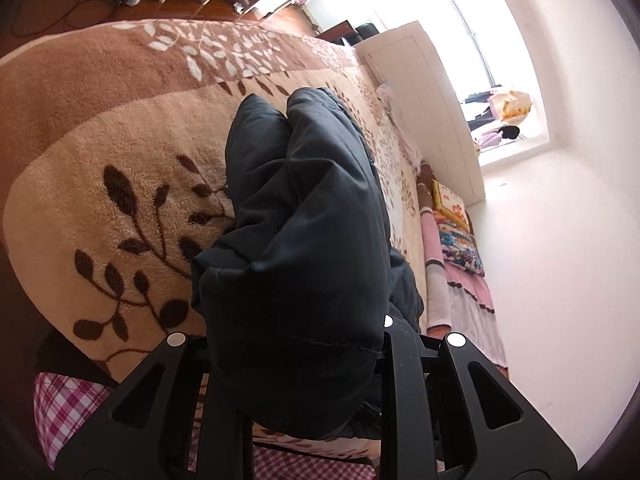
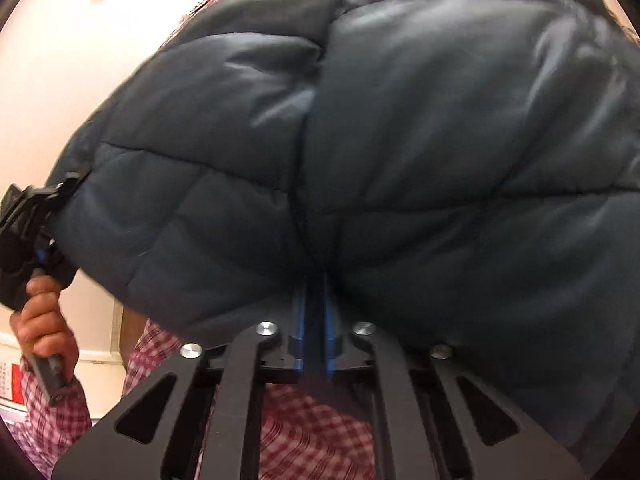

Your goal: Fold large clothes

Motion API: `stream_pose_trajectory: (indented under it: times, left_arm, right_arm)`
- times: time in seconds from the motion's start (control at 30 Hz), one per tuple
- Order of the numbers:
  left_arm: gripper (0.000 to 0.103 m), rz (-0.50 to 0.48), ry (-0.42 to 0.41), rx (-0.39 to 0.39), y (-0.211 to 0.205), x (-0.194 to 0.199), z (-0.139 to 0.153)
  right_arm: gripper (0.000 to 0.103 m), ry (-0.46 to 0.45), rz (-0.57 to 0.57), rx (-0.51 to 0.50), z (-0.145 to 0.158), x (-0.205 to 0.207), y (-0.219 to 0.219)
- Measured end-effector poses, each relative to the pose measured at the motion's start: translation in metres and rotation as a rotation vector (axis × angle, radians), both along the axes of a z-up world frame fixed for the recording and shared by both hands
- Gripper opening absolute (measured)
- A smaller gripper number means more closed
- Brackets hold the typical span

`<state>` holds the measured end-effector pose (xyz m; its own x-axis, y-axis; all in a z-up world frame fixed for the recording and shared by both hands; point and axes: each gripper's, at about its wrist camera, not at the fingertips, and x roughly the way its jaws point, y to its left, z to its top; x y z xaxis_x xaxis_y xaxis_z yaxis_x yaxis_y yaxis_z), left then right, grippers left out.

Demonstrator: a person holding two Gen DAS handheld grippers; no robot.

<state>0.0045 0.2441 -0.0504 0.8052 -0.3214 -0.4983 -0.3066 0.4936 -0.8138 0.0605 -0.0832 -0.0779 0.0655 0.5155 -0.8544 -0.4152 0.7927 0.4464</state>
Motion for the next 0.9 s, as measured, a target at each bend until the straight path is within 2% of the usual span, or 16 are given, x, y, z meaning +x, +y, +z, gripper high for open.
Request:
stream_pose_trajectory:
  times: [0.17, 0.2, 0.27, 0.33, 0.43, 0.53, 0.63, 0.7, 0.77, 0.9]
  left_arm:
    - [0.020, -0.005, -0.008, 0.033, 0.000, 0.000, 0.008]
    - [0.020, -0.009, -0.011, 0.034, 0.001, 0.000, 0.009]
    - [0.020, -0.020, -0.016, 0.049, 0.000, 0.000, 0.011]
    - [0.020, -0.027, -0.022, 0.065, -0.001, -0.001, 0.014]
    - [0.020, -0.036, -0.037, 0.058, -0.001, -0.001, 0.016]
    - [0.020, -0.049, -0.039, 0.075, -0.003, -0.002, 0.019]
    - [0.020, -0.053, -0.039, 0.079, -0.003, -0.003, 0.018]
    - [0.020, -0.055, -0.040, 0.068, -0.002, -0.003, 0.017]
    - [0.020, -0.062, -0.035, 0.076, -0.003, -0.002, 0.017]
    - [0.020, -0.075, -0.045, 0.101, -0.007, 0.001, 0.024]
  right_arm:
    - [0.001, 0.042, -0.011, -0.031, 0.012, 0.002, -0.001]
    - [0.007, 0.033, 0.005, -0.019, 0.024, 0.001, -0.001]
    - [0.008, -0.041, 0.026, 0.045, 0.059, 0.001, -0.003]
    - [0.008, -0.131, -0.014, 0.069, 0.090, 0.018, -0.007]
    - [0.008, -0.197, -0.092, 0.058, 0.108, 0.061, -0.008]
    - [0.008, -0.169, -0.154, 0.027, 0.097, 0.119, 0.006]
    - [0.008, -0.148, -0.154, -0.022, 0.075, 0.152, 0.030]
    - [0.004, -0.133, -0.163, -0.128, 0.049, 0.175, 0.047]
    - [0.000, -0.090, -0.148, -0.158, 0.021, 0.181, 0.053]
    - [0.000, -0.087, -0.154, -0.158, 0.015, 0.179, 0.056]
